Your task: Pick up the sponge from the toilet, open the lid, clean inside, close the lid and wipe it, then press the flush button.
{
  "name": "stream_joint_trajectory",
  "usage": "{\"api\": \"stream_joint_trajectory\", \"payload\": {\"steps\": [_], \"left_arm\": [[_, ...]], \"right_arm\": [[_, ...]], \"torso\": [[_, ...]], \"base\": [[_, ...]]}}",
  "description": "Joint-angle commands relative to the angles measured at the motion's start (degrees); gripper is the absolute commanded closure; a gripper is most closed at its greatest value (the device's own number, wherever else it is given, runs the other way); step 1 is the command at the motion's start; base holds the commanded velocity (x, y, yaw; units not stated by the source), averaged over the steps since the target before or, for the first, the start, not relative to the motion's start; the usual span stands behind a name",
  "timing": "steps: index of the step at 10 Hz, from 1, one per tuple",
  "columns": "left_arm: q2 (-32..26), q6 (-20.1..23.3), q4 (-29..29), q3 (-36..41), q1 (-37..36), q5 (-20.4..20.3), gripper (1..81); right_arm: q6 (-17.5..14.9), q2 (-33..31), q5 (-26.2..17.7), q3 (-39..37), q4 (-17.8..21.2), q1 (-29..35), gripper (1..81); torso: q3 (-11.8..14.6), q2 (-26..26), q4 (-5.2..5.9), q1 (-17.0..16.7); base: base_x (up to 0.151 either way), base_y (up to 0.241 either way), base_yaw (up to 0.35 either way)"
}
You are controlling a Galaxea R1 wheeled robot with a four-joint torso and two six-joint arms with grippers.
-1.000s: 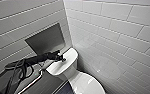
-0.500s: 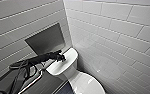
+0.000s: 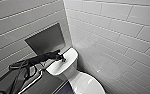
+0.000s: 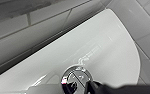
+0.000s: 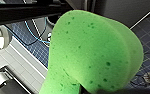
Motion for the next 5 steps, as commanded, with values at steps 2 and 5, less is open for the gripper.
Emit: {"api": "stream_joint_trajectory", "payload": {"steps": [2,5], "left_arm": [[-0.5,0.5,-0.3,-1.6,-8.4,0.7,81.1],[1.5,0.5,1.2,-4.1,-7.9,-0.1,81.1]], "right_arm": [[-0.1,0.4,-4.5,1.1,0.3,-1.0,81.1],[-0.1,0.4,-4.4,1.1,0.3,-1.1,81.1]], "torso": [[0.0,0.0,0.00,0.0],[-2.8,0.0,0.00,0.0]], "base": [[0.000,0.000,0.000],[0.000,0.000,0.000]]}}
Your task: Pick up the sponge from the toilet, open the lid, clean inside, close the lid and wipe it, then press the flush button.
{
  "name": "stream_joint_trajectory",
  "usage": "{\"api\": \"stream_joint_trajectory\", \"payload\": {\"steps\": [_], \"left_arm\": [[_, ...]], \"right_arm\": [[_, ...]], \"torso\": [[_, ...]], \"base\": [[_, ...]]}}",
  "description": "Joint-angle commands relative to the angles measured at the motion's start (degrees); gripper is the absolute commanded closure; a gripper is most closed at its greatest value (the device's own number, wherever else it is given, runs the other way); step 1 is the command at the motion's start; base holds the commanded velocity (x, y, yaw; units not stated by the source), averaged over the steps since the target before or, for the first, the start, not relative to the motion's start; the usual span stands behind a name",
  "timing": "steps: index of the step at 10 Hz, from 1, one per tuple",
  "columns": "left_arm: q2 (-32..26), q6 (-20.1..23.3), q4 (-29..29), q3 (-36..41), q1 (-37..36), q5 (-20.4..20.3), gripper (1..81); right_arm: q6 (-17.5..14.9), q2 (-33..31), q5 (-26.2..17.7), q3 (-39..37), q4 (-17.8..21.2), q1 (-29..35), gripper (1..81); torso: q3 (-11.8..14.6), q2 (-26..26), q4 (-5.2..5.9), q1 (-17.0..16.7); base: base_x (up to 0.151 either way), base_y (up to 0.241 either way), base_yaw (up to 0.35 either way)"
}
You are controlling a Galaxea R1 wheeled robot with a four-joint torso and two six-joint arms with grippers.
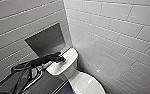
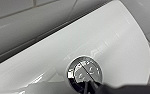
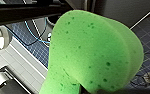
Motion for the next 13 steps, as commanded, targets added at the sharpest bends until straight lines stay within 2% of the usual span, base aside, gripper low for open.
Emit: {"api": "stream_joint_trajectory", "payload": {"steps": [1,6,9,13], "left_arm": [[-0.2,0.1,0.5,-1.2,-10.2,0.9,81.1],[0.5,0.1,2.3,-2.8,-10.2,-0.4,81.1],[3.2,0.1,5.7,-6.6,-6.7,-1.4,81.1],[6.6,0.1,6.8,-7.1,-2.2,-1.6,81.1]], "right_arm": [[0.0,0.5,-4.5,1.1,0.3,-1.1,81.1],[0.0,0.5,-4.5,1.2,0.2,-1.1,81.1],[0.0,0.6,-4.5,1.4,0.2,-1.2,81.1],[0.0,0.8,-3.7,1.5,0.1,-1.2,81.1]], "torso": [[0.0,0.0,0.00,0.0],[-0.8,0.0,0.00,0.0],[-0.8,0.0,0.00,0.0],[-0.8,0.0,0.00,0.0]], "base": [[0.000,0.000,0.000],[0.000,0.000,0.000],[0.000,0.000,0.000],[0.000,0.000,0.000]]}}
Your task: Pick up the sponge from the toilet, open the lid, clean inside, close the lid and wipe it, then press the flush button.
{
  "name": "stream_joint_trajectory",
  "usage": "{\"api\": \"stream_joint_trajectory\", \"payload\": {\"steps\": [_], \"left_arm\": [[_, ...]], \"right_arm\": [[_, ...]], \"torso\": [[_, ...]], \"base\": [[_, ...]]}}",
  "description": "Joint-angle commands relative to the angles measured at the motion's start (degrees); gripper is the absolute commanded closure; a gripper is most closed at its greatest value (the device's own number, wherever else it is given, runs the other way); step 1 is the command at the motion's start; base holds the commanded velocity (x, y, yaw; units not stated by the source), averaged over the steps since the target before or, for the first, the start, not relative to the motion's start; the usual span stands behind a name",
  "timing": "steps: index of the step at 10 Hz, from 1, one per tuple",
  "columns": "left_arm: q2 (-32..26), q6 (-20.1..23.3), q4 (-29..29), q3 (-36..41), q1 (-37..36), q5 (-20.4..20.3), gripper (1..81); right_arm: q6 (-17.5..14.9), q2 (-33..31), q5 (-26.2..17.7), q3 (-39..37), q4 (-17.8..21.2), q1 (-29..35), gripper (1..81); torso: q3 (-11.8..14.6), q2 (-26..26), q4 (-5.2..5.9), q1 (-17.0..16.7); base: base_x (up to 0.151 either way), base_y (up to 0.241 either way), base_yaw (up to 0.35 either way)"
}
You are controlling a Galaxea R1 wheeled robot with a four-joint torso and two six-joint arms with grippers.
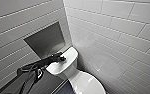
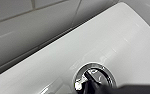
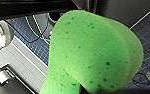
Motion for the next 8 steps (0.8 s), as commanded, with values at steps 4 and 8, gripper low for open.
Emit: {"api": "stream_joint_trajectory", "payload": {"steps": [4,8], "left_arm": [[3.2,0.1,2.1,0.0,-2.7,2.8,81.1],[3.4,-0.4,1.5,0.3,-5.0,2.9,81.1]], "right_arm": [[-0.1,0.7,-4.0,1.3,0.1,-1.4,81.1],[-0.1,0.7,-4.0,1.1,0.2,-1.4,81.1]], "torso": [[0.0,-0.1,0.06,-0.1],[0.1,-0.1,0.11,-0.1]], "base": [[0.000,0.000,0.000],[0.000,0.000,0.000]]}}
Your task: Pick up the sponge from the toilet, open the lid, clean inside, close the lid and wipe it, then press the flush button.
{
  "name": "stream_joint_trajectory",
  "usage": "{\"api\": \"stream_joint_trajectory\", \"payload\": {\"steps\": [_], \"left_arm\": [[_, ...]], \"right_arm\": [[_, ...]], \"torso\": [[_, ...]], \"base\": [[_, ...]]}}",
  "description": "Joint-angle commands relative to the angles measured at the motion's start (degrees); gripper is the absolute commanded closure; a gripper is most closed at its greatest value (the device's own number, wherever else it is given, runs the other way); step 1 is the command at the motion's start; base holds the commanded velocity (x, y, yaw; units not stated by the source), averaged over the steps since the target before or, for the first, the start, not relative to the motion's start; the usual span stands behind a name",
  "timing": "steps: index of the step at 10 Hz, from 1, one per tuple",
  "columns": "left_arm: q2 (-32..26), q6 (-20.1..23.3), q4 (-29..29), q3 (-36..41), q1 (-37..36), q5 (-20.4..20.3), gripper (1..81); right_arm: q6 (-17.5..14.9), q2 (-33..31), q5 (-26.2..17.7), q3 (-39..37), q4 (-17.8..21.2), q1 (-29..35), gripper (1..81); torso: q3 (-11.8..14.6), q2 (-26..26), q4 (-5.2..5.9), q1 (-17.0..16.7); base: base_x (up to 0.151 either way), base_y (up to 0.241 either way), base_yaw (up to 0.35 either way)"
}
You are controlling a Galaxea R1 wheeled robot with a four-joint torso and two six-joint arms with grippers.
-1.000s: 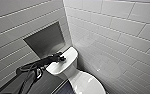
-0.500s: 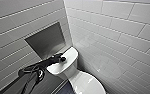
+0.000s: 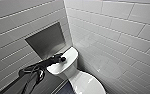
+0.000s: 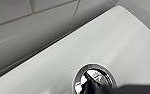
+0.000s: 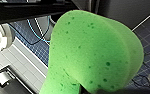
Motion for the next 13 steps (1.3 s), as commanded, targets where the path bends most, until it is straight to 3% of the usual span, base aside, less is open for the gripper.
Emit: {"api": "stream_joint_trajectory", "payload": {"steps": [1,4,9,10,13], "left_arm": [[1.8,-1.2,-1.2,2.0,-7.8,6.5,81.1],[0.6,-2.3,-3.7,2.3,-14.5,6.9,81.1],[-8.2,-2.3,-7.5,8.4,-19.4,8.2,81.1],[-10.9,-2.3,-7.9,12.1,-19.5,8.4,81.1],[-23.8,-2.3,-9.4,37.0,-19.4,9.3,81.1]], "right_arm": [[-0.1,0.6,-4.5,1.0,0.1,-1.5,81.1],[-0.1,0.5,-4.5,1.0,0.0,-1.6,81.1],[-0.1,0.6,-4.5,1.1,0.1,-1.8,81.1],[-0.1,0.6,-4.5,1.0,0.1,-1.8,81.1],[-0.1,0.7,-4.5,1.1,0.0,-1.5,81.1]], "torso": [[0.0,0.0,0.00,0.0],[0.0,0.0,0.00,0.0],[0.0,0.0,0.00,0.0],[-0.1,0.1,0.00,0.1],[-0.1,0.1,0.00,0.1]], "base": [[0.000,0.000,0.000],[0.000,0.000,0.000],[0.000,0.000,0.000],[0.000,0.000,0.000],[0.000,0.000,0.000]]}}
